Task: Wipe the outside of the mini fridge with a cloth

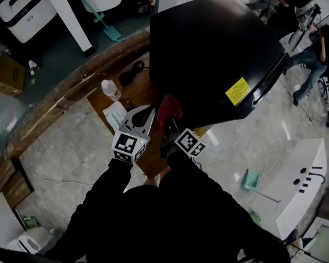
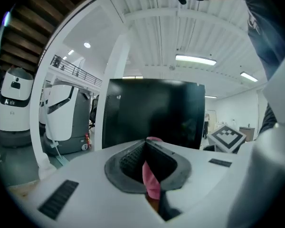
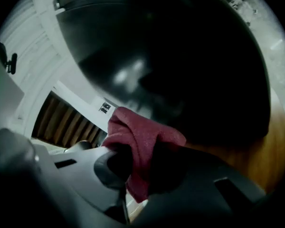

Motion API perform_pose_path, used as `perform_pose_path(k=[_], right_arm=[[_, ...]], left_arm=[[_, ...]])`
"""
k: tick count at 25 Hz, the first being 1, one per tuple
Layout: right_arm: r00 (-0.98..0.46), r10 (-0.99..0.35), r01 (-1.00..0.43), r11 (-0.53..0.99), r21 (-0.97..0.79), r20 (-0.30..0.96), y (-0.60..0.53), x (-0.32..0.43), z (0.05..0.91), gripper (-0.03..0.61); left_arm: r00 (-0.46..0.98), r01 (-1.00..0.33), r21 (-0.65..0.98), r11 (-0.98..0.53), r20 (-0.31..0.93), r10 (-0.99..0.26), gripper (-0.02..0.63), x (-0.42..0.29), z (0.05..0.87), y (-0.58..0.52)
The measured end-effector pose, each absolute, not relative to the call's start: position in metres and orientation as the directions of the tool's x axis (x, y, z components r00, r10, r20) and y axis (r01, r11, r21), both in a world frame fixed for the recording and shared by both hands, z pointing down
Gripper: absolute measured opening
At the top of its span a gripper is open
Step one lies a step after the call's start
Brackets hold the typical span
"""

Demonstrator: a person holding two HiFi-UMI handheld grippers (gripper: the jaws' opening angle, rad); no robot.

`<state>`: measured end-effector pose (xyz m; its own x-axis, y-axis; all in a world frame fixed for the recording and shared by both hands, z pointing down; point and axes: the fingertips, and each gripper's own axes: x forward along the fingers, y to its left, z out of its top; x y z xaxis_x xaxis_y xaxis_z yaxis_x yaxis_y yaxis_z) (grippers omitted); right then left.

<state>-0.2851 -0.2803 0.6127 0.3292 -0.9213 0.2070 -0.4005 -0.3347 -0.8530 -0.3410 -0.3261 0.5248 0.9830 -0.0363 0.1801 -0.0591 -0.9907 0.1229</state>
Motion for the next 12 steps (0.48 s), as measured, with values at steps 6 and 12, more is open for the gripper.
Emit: perform_pose_path(k=[6, 12], right_arm=[[0.301, -0.954, -0.603, -0.174, -0.778, -0.02, -0.312, -0.288, 0.478, 0.058], [0.29, -0.945, -0.649, -0.076, -0.757, -0.154, -0.347, -0.279, 0.398, 0.058]], left_arm=[[0.994, -0.106, 0.087, -0.991, 0.051, -0.102, 0.005, -0.352, 0.443, -0.36], [0.992, -0.116, 0.005, -0.993, -0.054, -0.116, 0.005, -0.349, 0.372, -0.387]])
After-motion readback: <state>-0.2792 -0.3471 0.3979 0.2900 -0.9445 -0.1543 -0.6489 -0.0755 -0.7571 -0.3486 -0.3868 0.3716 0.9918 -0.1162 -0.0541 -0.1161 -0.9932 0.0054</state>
